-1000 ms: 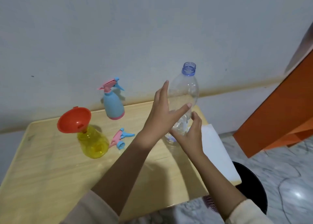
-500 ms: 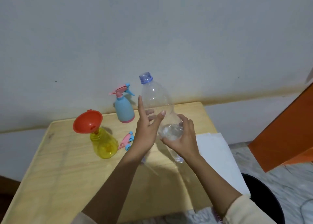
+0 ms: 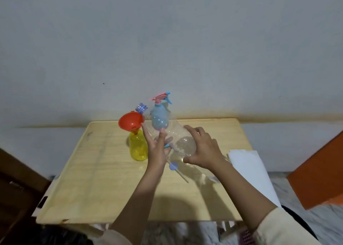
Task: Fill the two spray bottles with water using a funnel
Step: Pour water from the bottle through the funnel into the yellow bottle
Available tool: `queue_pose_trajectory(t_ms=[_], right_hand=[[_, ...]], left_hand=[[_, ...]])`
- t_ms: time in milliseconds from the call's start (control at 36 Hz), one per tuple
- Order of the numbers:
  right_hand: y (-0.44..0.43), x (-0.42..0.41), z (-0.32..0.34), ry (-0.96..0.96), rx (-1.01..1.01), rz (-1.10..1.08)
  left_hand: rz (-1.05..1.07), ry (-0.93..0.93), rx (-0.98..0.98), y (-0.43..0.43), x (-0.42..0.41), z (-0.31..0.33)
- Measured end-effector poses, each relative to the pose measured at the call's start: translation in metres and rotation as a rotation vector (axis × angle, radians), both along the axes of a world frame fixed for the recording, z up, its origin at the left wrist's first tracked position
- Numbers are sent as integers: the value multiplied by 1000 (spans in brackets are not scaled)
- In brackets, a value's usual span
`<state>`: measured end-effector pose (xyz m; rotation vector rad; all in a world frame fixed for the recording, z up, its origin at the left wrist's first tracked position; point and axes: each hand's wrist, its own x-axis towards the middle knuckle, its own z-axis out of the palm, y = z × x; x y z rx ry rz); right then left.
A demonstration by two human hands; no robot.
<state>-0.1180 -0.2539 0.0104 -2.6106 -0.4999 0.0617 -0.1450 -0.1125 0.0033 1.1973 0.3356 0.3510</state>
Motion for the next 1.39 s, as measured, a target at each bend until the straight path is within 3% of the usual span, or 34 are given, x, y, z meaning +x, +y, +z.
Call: queue_pose_trajectory(t_ms=[639, 1389], right_hand=[[1, -4, 48, -93, -297, 35], [6, -11, 67, -146, -396, 31]], left_hand=[[51, -60, -464, -11, -6, -5], [-5, -66, -522, -12, -2, -11]])
